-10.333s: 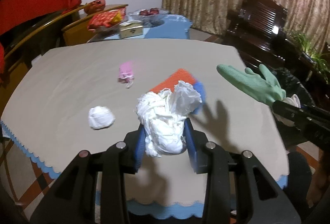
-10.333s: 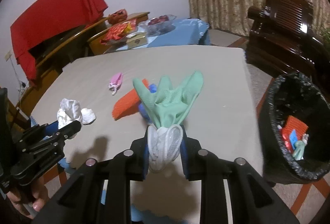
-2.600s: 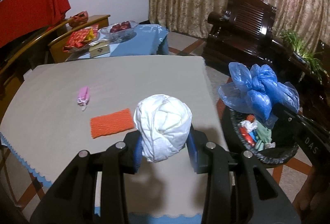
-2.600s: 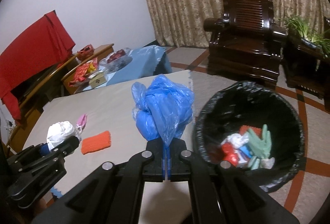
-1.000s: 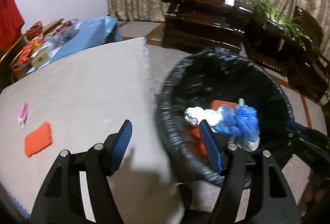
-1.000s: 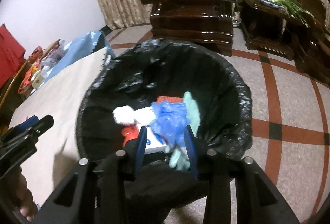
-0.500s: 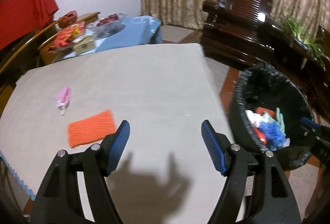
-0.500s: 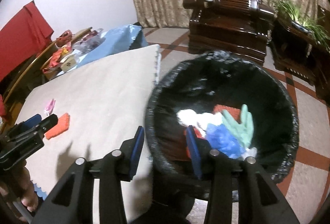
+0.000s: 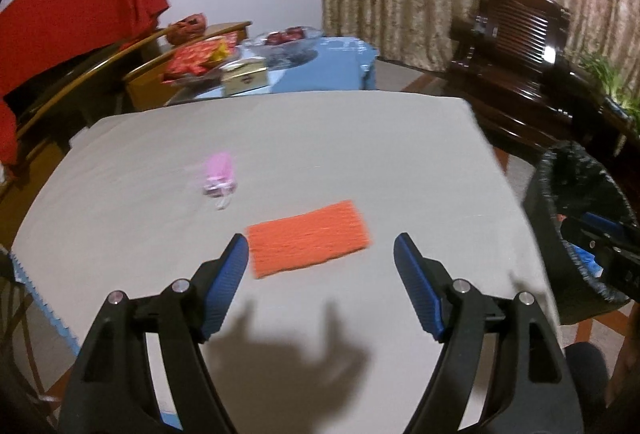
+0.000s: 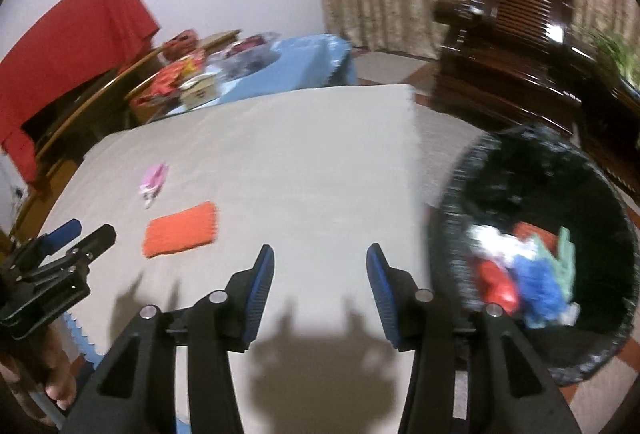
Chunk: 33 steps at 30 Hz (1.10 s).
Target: Collect trash
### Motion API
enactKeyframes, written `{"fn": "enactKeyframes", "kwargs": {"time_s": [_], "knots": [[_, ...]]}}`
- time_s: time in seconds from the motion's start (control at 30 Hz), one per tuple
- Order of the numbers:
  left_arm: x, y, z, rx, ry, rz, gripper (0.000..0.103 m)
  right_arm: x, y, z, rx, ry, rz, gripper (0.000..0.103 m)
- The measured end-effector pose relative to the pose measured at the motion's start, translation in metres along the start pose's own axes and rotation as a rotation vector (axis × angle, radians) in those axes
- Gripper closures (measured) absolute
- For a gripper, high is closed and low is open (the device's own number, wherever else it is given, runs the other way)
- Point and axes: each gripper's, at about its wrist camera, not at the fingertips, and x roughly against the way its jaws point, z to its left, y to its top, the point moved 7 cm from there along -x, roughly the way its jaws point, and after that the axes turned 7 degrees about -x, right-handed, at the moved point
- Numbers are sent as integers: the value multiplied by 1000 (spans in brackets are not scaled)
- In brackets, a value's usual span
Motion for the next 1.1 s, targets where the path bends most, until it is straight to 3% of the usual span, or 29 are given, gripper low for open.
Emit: {"fn": "enactKeyframes", "kwargs": {"time_s": [0.2,0.47,0.83,0.87,1.0,1.1], "knots": [[-6,-14,64,41,55,0,29,-37,-6,73,65,66,24,55],[-24,-29,115,80,82,8,30,-99,-25,139,128,98,59,48],[-68,-40,140,117,65,39,30,-172,-38,157,160,37,123,45],[-73,-40,142,118,63,43,30,-174,-36,159,171,29,117,47],[-91,-38,146,126,56,53,30,-184,-30,169,218,22,102,74],[-98,-35,150,140,55,55,30,-187,-25,174,235,44,104,86]]}}
